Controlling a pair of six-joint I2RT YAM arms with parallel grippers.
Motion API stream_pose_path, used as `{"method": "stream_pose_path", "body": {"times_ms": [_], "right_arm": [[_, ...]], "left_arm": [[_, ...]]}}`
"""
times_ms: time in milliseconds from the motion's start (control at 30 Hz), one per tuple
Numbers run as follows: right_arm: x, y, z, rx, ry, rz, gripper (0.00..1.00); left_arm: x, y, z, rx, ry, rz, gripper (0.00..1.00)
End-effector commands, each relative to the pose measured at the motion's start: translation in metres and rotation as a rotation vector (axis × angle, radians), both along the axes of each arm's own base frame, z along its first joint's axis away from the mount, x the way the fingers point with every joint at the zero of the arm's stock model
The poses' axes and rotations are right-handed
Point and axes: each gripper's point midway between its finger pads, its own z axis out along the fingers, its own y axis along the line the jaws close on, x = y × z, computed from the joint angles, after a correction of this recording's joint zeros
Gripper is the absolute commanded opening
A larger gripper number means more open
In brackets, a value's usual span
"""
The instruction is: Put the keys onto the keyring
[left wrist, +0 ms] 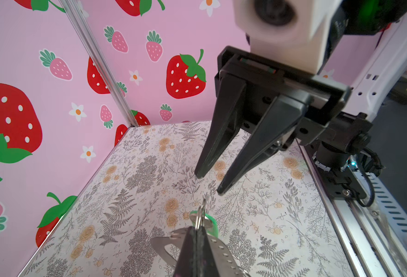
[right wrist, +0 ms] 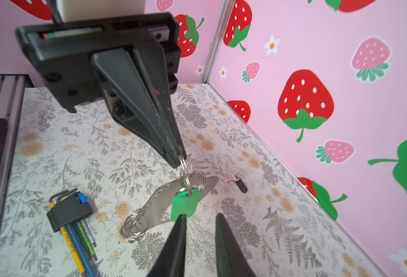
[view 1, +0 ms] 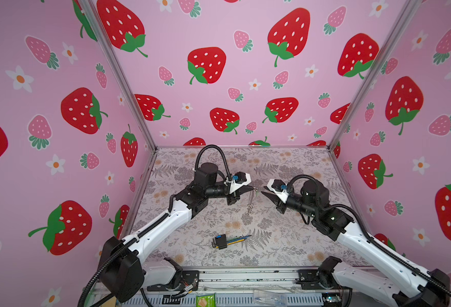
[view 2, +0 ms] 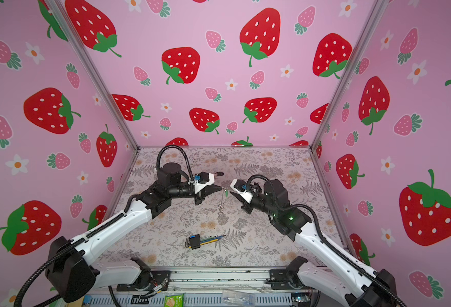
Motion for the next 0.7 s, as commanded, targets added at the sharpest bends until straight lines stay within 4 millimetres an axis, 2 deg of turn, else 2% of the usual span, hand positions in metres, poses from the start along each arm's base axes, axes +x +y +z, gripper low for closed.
{"method": "stream_pose_path", "body": {"times_ms": [0,233,667], "right_arm": [[-0.006,0.001,0.012,0.003,-0.086,0.049,0.22],[-0.01,0.012,0.007,-0.046,-0.075,0.129,0.17],[-0.009,0.014,0.004,-0.057,-0.071,0.135,0.12]], "left_arm": [[-0.003,-0.004,0.012,-0.042,-0.008,-0.045,0.0],[-0.007,-0.003,0.014,-0.036,-0.012,-0.057,0.0],[-0.012,-0.001,0.014,-0.012,-0.034,-0.067,0.0]]}}
